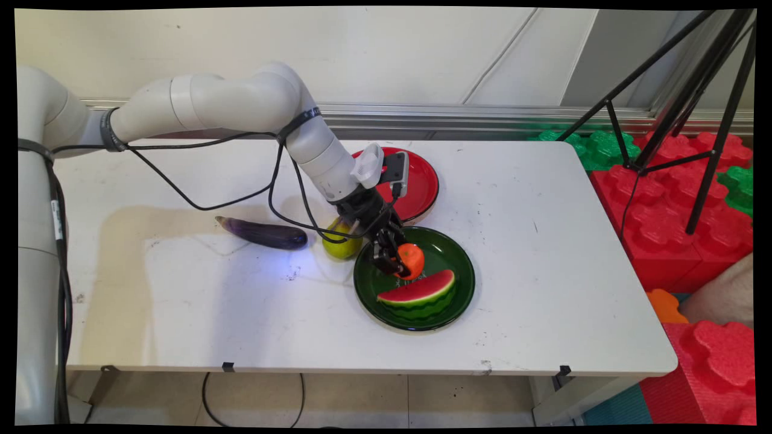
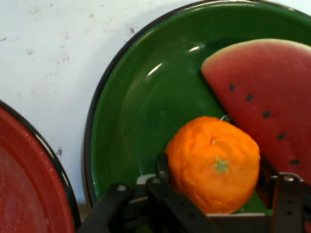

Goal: Place the picked object on the table

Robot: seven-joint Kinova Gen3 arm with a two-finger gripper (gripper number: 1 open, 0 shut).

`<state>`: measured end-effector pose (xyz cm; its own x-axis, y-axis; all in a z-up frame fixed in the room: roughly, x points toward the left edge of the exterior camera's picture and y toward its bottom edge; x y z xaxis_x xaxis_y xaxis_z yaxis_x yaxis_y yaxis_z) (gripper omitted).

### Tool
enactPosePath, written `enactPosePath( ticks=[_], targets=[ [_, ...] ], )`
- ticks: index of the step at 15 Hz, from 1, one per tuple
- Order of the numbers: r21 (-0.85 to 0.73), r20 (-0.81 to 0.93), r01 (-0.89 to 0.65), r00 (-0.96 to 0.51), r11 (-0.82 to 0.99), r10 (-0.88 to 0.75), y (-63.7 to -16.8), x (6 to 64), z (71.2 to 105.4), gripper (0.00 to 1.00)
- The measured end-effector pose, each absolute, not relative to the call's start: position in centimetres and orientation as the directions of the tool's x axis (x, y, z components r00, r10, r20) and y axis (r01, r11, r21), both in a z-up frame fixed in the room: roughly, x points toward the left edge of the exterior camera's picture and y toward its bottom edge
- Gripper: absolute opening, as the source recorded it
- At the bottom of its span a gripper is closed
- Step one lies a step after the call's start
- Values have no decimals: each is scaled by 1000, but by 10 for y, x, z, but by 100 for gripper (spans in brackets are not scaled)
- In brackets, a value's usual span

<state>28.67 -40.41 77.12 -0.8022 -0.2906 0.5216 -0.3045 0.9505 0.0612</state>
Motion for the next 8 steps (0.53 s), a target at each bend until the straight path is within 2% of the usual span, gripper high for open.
enactPosePath(
  ticks=[8],
  targets=[
    [61, 532, -326, -789, 943, -307, -401, 291, 777, 0]
  ],
)
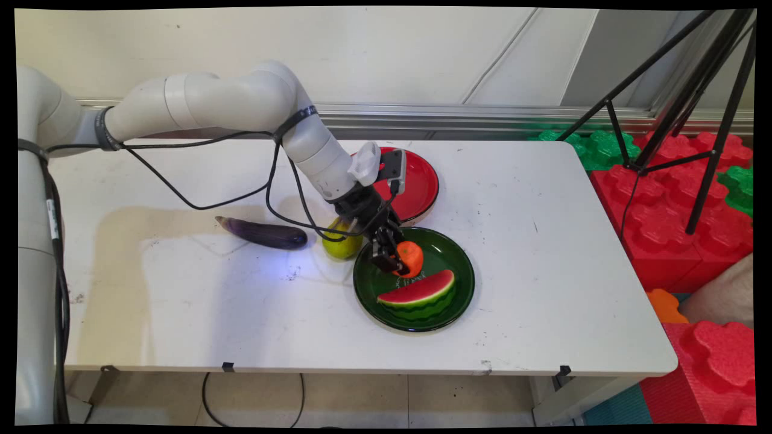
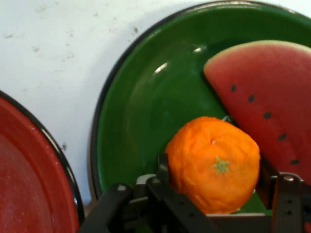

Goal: Place the picked object on the table

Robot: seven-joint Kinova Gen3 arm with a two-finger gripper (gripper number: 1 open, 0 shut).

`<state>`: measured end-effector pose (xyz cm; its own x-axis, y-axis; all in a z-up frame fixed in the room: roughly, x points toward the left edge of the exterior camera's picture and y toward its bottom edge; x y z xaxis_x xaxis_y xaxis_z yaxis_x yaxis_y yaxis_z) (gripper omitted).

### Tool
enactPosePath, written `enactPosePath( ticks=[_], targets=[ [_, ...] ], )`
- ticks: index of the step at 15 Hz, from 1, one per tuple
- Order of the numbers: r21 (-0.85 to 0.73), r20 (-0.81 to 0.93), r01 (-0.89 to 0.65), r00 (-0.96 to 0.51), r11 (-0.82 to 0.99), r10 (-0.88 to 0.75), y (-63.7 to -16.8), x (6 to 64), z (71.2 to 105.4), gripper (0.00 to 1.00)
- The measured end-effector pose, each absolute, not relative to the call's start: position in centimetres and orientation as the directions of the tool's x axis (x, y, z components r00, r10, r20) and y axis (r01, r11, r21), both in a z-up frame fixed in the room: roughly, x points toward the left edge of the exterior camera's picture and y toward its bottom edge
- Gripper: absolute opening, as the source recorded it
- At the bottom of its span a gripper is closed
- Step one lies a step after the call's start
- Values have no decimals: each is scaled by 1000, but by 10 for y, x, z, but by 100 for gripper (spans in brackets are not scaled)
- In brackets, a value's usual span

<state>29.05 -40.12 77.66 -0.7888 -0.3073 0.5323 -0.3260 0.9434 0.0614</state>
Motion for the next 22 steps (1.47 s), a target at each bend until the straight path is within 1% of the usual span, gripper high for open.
enactPosePath(
  ticks=[7, 13, 22],
  targets=[
    [66, 588, -395, -727, 916, -355, -397, 302, 801, 0],
    [68, 643, -450, -663, 891, -383, -385, 322, 838, 0],
    [77, 682, -482, -614, 873, -399, -358, 357, 882, 0]
  ],
)
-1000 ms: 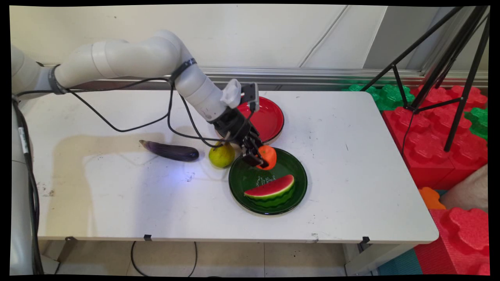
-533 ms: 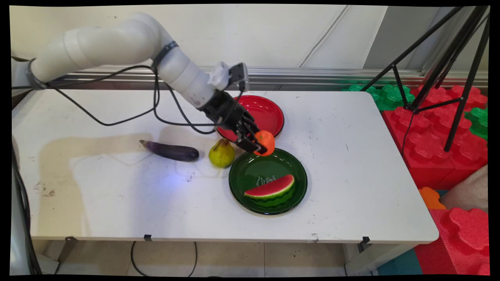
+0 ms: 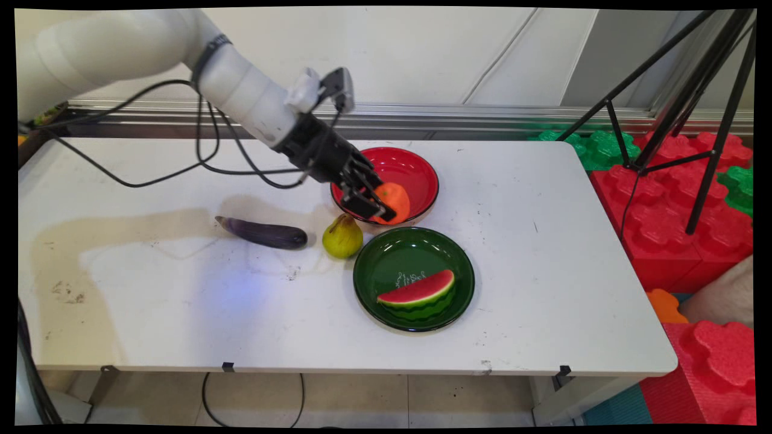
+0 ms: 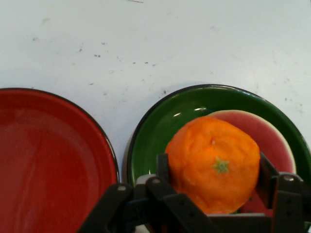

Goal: Place the picked object on the table

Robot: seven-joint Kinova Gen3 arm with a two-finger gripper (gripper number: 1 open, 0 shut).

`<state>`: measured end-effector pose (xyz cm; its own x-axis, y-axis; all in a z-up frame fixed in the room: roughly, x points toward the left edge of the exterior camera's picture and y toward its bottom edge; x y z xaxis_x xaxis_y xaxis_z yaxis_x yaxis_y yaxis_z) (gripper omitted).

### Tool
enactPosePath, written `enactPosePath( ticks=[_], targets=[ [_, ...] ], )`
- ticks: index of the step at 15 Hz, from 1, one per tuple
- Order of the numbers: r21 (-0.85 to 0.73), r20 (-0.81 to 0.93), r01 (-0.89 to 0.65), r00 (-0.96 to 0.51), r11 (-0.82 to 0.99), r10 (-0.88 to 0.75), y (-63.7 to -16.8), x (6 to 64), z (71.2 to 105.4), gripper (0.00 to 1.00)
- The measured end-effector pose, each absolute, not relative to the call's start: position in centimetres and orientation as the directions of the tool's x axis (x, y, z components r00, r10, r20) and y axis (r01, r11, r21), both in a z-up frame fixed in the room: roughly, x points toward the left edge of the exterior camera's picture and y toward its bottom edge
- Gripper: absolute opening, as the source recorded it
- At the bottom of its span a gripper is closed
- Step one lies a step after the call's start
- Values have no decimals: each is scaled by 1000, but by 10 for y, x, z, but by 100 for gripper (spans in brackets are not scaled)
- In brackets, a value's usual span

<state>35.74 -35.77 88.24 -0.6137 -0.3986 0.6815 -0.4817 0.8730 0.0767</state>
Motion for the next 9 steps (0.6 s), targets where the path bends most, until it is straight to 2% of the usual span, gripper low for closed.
enactPosePath(
  ticks=[9],
  targets=[
    [109, 697, -533, -561, 839, -446, -313, 413, 925, 0]
  ],
)
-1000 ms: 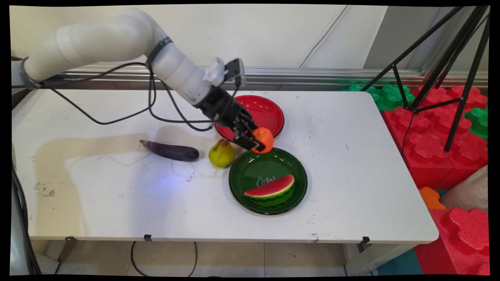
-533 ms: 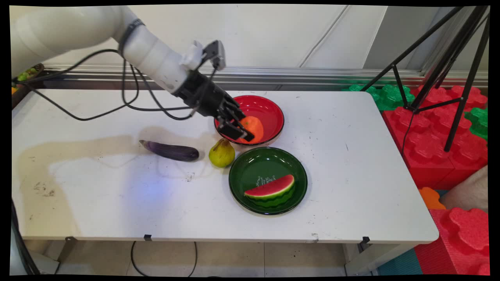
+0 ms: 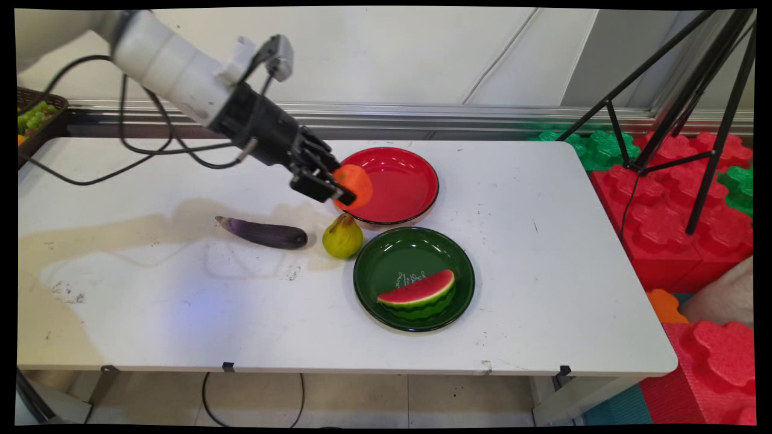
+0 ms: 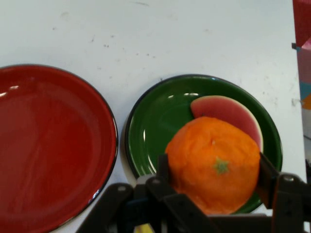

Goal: Place the picked object on the table

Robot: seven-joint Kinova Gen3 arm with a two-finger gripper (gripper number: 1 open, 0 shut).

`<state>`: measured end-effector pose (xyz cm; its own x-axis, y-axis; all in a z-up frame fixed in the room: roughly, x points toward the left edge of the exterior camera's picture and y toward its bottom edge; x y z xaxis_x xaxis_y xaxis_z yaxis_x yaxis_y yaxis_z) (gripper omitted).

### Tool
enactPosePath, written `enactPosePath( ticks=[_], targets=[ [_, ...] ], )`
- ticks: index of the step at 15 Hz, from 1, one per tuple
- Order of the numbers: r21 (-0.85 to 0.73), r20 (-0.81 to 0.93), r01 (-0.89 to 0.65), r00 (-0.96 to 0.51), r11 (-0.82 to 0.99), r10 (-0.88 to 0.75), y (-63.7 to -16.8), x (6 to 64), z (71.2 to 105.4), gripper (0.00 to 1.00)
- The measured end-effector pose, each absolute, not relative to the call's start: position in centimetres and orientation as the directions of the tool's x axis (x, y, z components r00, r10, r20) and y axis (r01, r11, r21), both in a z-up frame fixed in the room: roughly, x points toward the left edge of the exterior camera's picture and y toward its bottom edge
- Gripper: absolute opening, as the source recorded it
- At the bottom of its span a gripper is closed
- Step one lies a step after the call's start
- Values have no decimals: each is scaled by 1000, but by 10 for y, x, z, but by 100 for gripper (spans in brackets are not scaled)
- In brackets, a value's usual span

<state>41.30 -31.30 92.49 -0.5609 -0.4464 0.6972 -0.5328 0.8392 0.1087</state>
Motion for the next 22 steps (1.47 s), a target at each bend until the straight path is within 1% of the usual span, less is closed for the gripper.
enactPosePath(
  ticks=[4, 11, 18, 22],
  targets=[
    [127, 691, -566, -538, 814, -482, -297, 439, 937, 0],
    [131, 655, -609, -540, 783, -529, -287, 479, 937, 0],
    [115, 592, -656, -558, 746, -582, -294, 522, 914, 0],
    [95, 558, -682, -567, 725, -606, -309, 541, 892, 0]
  ],
)
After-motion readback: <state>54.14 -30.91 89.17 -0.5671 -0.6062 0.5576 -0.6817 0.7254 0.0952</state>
